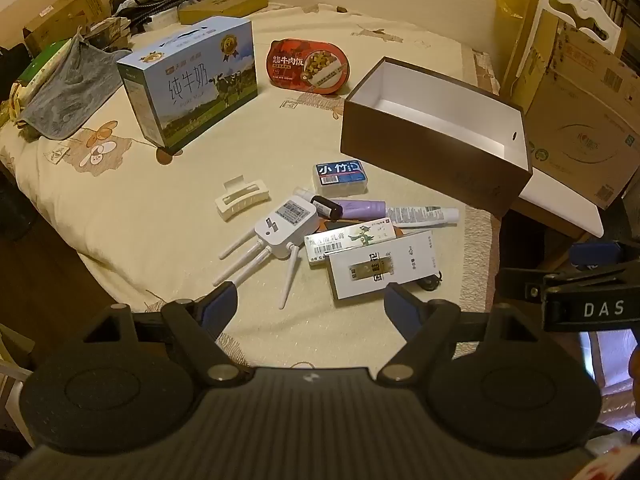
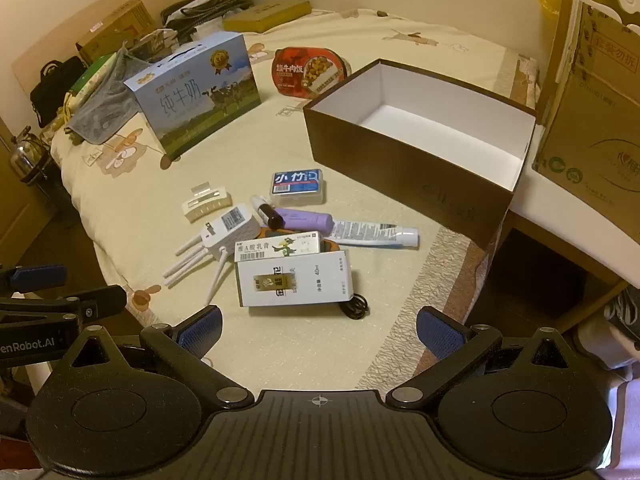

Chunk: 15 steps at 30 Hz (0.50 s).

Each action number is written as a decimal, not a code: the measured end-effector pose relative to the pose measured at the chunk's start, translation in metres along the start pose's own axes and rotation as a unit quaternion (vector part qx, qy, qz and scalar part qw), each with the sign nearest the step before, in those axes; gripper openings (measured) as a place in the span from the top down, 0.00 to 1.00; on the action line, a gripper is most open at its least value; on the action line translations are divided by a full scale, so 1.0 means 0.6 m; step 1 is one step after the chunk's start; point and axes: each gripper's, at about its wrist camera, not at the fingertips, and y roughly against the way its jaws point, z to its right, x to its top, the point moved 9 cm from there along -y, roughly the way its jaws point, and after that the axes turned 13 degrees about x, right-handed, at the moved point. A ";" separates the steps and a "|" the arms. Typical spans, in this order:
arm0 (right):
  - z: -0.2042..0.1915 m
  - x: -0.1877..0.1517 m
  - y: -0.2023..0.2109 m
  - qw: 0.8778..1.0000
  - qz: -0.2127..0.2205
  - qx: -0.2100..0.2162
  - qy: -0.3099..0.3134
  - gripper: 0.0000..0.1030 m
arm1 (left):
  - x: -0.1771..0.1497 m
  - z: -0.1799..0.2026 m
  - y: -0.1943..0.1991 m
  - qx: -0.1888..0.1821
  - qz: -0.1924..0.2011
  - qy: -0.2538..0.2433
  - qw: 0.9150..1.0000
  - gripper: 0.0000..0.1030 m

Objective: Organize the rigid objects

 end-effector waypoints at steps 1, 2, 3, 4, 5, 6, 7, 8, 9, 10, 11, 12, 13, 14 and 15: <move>0.000 0.000 0.000 1.000 0.000 0.000 0.000 0.02 | 0.000 0.000 0.000 0.000 0.001 0.001 1.000 0.24; 0.000 0.000 0.000 1.000 0.000 0.000 0.000 0.02 | 0.000 0.000 0.000 0.000 0.000 0.001 1.000 0.24; 0.000 0.001 0.000 1.000 0.001 0.000 0.001 0.02 | 0.000 0.000 0.000 0.000 0.000 0.000 1.000 0.24; 0.000 0.001 0.001 1.000 0.001 -0.001 0.001 0.02 | 0.000 0.000 0.000 0.000 0.000 0.000 1.000 0.24; 0.001 0.001 0.001 1.000 0.001 -0.001 0.001 0.02 | 0.000 0.000 0.000 0.000 0.000 0.000 1.000 0.24; 0.001 0.001 0.001 1.000 0.001 -0.001 0.001 0.02 | 0.000 0.000 0.000 0.001 0.000 0.000 1.000 0.24; 0.001 0.001 0.001 1.000 0.001 -0.001 0.001 0.02 | 0.000 0.000 0.000 0.000 0.000 0.000 1.000 0.24; 0.001 0.001 0.001 1.000 0.001 -0.001 0.001 0.02 | 0.000 0.000 0.000 0.000 0.000 0.000 1.000 0.24; 0.001 0.001 0.001 1.000 0.001 -0.001 0.001 0.02 | 0.000 0.000 0.000 0.000 0.000 0.000 1.000 0.24; 0.001 0.001 0.001 1.000 0.001 -0.001 0.001 0.02 | 0.000 0.000 0.000 0.000 -0.001 0.000 1.000 0.24; 0.000 0.001 0.001 1.000 0.001 -0.001 0.001 0.02 | 0.000 0.000 0.000 0.000 -0.001 0.000 1.000 0.24; 0.000 0.001 0.001 1.000 0.001 -0.001 0.001 0.02 | 0.000 0.000 0.000 0.001 -0.001 0.000 1.000 0.24; 0.000 0.001 0.001 1.000 0.002 -0.001 0.001 0.02 | 0.000 0.000 0.000 0.000 -0.001 0.000 1.000 0.24; 0.000 0.001 0.001 1.000 0.002 -0.001 0.001 0.02 | 0.000 0.000 0.000 0.001 0.000 0.000 1.000 0.24; 0.000 0.001 0.001 1.000 0.001 -0.001 0.001 0.02 | 0.000 0.000 0.000 0.001 0.000 0.000 1.000 0.24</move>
